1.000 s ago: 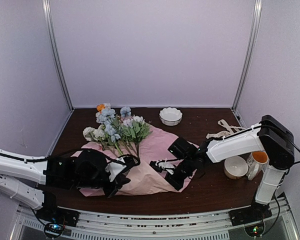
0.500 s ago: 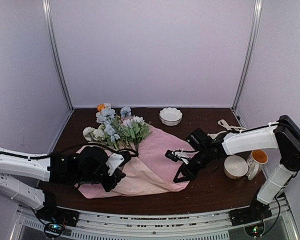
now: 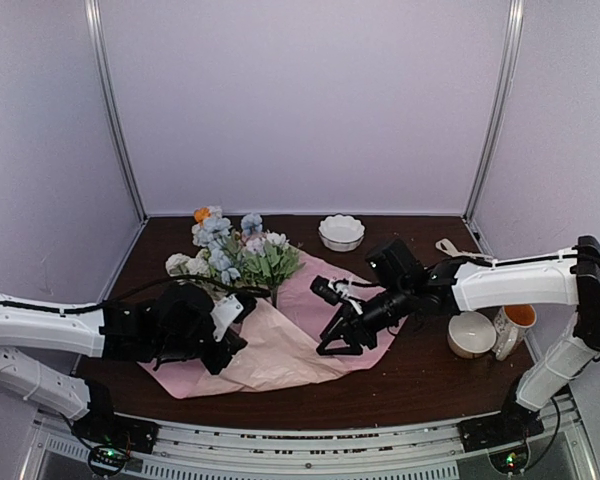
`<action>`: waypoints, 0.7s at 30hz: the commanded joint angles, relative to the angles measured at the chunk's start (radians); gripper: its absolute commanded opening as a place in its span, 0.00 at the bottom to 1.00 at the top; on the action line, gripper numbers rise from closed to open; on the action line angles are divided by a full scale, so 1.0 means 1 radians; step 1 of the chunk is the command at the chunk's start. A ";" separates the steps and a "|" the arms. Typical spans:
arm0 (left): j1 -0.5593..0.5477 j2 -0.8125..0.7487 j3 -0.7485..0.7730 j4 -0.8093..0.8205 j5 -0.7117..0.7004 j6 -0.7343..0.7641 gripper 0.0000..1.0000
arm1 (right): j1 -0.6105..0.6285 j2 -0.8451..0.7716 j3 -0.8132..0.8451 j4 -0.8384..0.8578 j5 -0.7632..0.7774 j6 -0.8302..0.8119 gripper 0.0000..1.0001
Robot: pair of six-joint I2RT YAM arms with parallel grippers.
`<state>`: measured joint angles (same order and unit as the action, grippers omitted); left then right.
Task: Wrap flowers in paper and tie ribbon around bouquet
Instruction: Fold the bottom corner of the flattened wrapping paper at the center of the board.
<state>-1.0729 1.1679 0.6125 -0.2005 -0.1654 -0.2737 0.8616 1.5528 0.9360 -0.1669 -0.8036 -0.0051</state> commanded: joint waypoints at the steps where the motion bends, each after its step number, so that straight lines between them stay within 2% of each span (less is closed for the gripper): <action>1: 0.029 0.018 -0.019 0.058 0.057 0.001 0.00 | 0.035 0.016 -0.031 0.075 0.056 0.036 0.53; 7: 0.069 -0.012 -0.054 0.043 0.068 0.035 0.00 | 0.036 0.064 -0.027 0.061 0.193 0.072 0.56; 12: 0.075 -0.053 -0.100 0.090 0.086 0.033 0.00 | 0.043 0.098 -0.020 0.052 0.217 0.073 0.57; 14: 0.076 -0.065 -0.112 0.106 0.087 0.030 0.00 | 0.047 0.111 -0.020 0.048 0.191 0.069 0.48; 18: 0.076 -0.063 -0.114 0.095 0.084 0.029 0.00 | 0.047 0.109 -0.031 0.065 0.158 0.083 0.11; 21: 0.076 -0.059 -0.110 0.084 0.084 0.025 0.00 | 0.038 0.108 -0.019 0.047 0.179 0.099 0.00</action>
<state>-1.0046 1.1179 0.5106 -0.1509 -0.0891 -0.2531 0.9035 1.6638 0.9096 -0.1207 -0.6361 0.0727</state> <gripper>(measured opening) 0.011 0.043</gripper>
